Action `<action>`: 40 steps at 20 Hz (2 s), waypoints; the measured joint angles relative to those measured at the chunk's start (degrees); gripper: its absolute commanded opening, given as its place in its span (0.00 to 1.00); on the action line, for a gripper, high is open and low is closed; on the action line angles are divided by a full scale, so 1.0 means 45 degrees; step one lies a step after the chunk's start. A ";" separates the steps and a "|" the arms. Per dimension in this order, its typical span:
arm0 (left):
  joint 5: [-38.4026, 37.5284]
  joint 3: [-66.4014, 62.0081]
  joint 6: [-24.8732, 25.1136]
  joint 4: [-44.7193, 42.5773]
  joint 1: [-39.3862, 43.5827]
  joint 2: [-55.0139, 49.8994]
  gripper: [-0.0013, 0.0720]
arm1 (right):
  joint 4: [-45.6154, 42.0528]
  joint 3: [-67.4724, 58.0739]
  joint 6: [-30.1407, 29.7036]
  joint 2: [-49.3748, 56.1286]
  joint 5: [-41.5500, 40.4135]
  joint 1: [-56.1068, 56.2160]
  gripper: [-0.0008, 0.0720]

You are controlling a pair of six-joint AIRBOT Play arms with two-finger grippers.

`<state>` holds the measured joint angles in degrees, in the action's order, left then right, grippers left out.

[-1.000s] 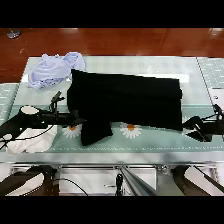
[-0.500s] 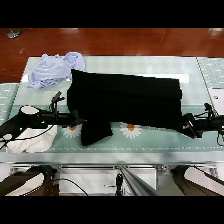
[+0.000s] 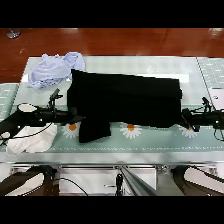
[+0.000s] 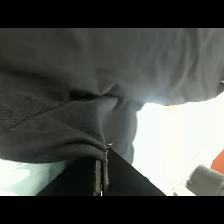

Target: Fold the shirts.

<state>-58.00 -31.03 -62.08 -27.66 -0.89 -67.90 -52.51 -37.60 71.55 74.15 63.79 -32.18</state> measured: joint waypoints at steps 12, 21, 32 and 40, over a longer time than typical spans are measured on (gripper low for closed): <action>-0.1384 -0.6611 -0.1195 -0.0738 -0.0544 -0.3351 0.05 | 0.1078 -0.4561 0.0044 0.0505 0.1379 0.0792 0.04; -0.1311 -1.3843 -0.4473 -0.3060 -0.0034 -0.8646 0.05 | 0.1258 -0.8189 0.1195 0.3929 0.0515 0.1525 0.04; -0.2458 -1.6796 -0.5008 -0.3745 -0.0214 -1.0870 0.97 | 0.1511 -0.9981 0.1195 0.6207 0.0233 0.1409 0.87; -0.6348 -1.7053 -0.5236 -0.6994 -0.2637 -0.8068 0.97 | 0.0826 -1.0671 0.0826 0.6601 0.2157 -0.0398 0.86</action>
<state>-86.56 -107.77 -85.65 -59.13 -12.75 -104.20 -48.80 -85.62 75.26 103.85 73.49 -33.98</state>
